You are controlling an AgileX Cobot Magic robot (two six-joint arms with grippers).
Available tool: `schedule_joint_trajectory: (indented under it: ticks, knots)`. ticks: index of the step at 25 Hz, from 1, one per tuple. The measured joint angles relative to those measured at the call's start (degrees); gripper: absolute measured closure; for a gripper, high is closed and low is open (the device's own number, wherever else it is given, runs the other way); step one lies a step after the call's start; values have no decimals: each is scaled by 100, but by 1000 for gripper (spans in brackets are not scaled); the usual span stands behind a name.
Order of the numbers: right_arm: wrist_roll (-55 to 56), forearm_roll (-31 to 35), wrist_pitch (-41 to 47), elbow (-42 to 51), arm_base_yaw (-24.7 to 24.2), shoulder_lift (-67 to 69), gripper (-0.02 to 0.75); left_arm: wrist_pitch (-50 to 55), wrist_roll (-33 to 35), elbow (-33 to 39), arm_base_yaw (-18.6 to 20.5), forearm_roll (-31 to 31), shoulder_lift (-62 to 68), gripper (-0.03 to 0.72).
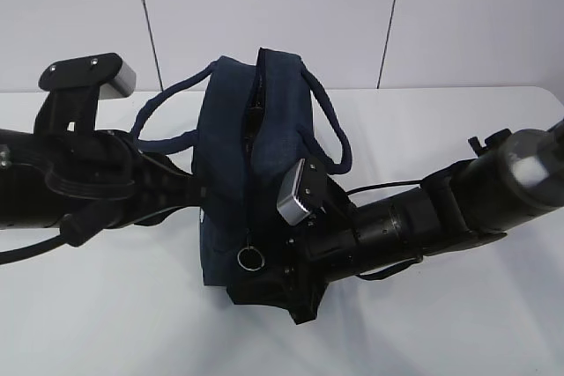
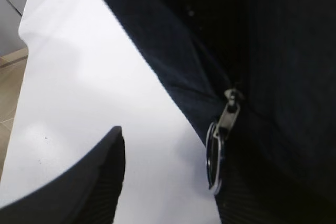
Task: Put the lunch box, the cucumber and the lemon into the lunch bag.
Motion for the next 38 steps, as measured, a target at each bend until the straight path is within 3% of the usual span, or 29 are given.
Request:
schedule_joint_trajectory:
  ticks: [16, 29, 38]
  knots:
    - [11, 0, -134, -4, 0, 0, 363, 27, 0, 0, 0, 10, 0, 698]
    - [11, 0, -161, -13, 0, 0, 735, 39, 0, 0, 0, 21, 0, 699]
    - [11, 0, -287, -27, 0, 0, 751, 120, 0, 0, 0, 21, 0, 699]
